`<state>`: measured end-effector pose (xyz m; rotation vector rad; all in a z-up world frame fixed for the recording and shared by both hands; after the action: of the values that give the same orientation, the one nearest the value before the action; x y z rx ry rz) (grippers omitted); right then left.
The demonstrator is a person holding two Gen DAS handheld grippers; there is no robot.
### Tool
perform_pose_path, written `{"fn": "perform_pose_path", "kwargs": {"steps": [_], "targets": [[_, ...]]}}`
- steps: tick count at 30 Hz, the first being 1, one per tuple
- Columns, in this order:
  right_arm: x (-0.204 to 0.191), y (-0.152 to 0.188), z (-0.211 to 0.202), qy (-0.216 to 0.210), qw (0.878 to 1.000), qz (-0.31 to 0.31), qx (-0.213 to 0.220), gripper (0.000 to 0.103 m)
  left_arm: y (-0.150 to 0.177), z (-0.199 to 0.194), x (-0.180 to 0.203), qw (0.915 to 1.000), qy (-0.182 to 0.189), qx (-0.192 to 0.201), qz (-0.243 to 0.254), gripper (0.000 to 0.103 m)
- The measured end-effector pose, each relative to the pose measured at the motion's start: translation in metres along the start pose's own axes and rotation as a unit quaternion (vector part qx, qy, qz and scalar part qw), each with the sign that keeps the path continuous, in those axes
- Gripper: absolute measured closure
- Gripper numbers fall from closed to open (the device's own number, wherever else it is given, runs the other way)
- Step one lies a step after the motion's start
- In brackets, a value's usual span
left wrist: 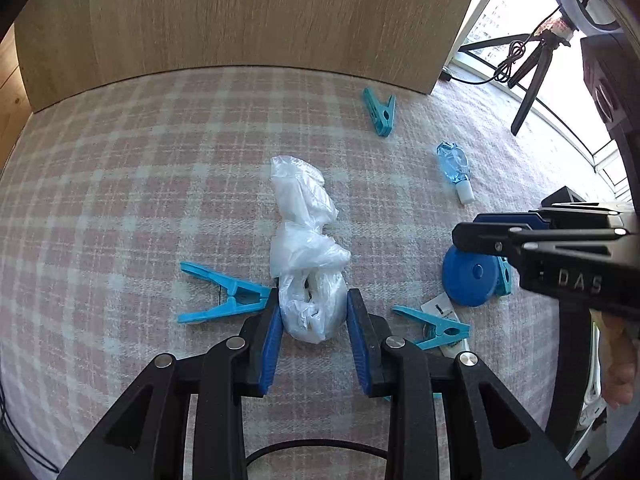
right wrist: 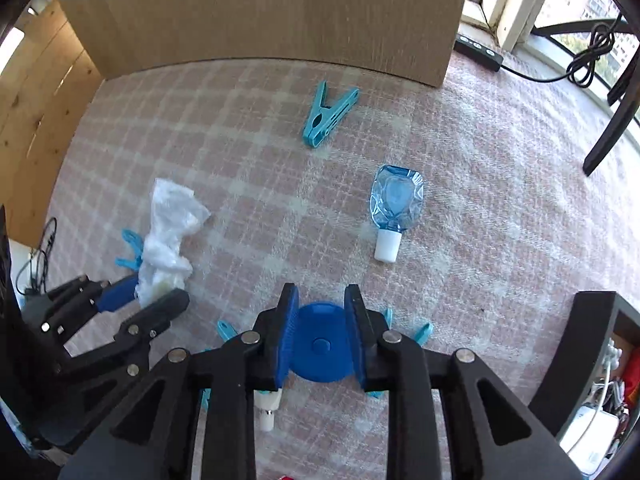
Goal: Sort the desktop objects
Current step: 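Grasp a teal clothespin with the right gripper while the left gripper holds the bag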
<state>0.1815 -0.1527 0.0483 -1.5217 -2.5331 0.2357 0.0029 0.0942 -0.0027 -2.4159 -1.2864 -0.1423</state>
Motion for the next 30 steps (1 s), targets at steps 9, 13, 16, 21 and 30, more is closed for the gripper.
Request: {"fn": "perform_pose_path", "kwargs": {"steps": [9, 13, 16, 21, 30], "targets": [[0.036, 0.028, -0.018, 0.057, 0.998, 0.032, -0.002, 0.062, -0.002, -0.005, -0.001, 1.0, 0.002, 0.002, 0.007, 0.074], [0.052, 0.048, -0.017, 0.054, 0.997, 0.061, -0.012, 0.062, -0.002, -0.003, -0.001, 0.9999, 0.003, 0.001, 0.01, 0.074], [0.063, 0.064, -0.015, 0.057, 0.994, 0.087, -0.015, 0.062, -0.001, -0.001, -0.001, 1.0, 0.003, -0.003, 0.009, 0.074], [0.067, 0.101, -0.014, 0.043, 0.995, 0.085, -0.015, 0.067, 0.001, 0.0, 0.001, 0.9999, 0.005, -0.006, 0.007, 0.074], [0.038, 0.087, -0.009, 0.056, 0.996, 0.069, 0.005, 0.082, 0.002, -0.009, 0.012, 0.9997, 0.023, -0.004, 0.002, 0.074]]}}
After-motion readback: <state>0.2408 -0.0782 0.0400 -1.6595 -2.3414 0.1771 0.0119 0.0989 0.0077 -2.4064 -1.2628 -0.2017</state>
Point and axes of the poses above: each gripper's, at about its wrist camera, not at the fingertips, and z roughly the way its jaws point, x to its right, y to its underside, the point moved 3 cm from there along z, roughly the way its jaws point, and after that the axes turned 6 degrees about -z, right-handed, at the moved point
